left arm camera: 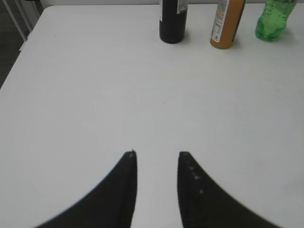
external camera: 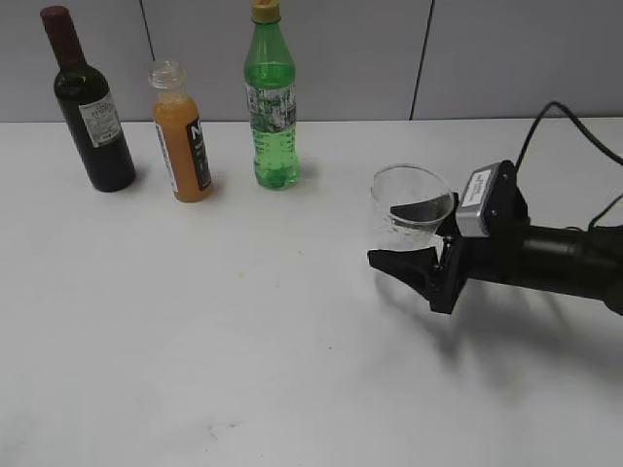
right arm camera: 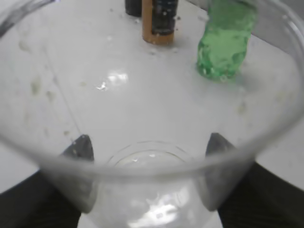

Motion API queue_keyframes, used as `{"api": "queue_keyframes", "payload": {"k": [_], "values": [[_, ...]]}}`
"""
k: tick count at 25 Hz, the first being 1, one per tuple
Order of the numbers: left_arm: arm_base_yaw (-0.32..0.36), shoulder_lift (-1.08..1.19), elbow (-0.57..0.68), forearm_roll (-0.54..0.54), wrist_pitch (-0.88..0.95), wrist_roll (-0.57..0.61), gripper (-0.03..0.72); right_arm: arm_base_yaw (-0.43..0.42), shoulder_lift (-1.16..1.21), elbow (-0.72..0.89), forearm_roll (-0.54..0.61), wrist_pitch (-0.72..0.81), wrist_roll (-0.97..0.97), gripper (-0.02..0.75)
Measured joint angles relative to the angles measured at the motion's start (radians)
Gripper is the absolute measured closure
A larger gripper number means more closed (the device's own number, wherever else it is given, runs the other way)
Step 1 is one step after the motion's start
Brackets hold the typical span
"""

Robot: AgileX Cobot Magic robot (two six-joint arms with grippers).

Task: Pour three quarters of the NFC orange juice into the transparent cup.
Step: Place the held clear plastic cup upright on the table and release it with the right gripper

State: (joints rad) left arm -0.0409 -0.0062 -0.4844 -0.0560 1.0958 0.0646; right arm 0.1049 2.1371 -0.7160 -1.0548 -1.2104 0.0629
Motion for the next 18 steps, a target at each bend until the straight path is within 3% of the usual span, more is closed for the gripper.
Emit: {"api": "queue_keyframes", "payload": {"k": [5, 18], "values": [[0.000, 0.000, 0.000, 0.000, 0.000, 0.000, 0.450, 0.085, 0.002, -0.101, -0.108, 0.000, 0.070, 0.190], [0.000, 0.000, 0.000, 0.000, 0.000, 0.000, 0.450, 0.318, 0.128, -0.351, -0.078, 0.000, 0.231, 0.190]]}}
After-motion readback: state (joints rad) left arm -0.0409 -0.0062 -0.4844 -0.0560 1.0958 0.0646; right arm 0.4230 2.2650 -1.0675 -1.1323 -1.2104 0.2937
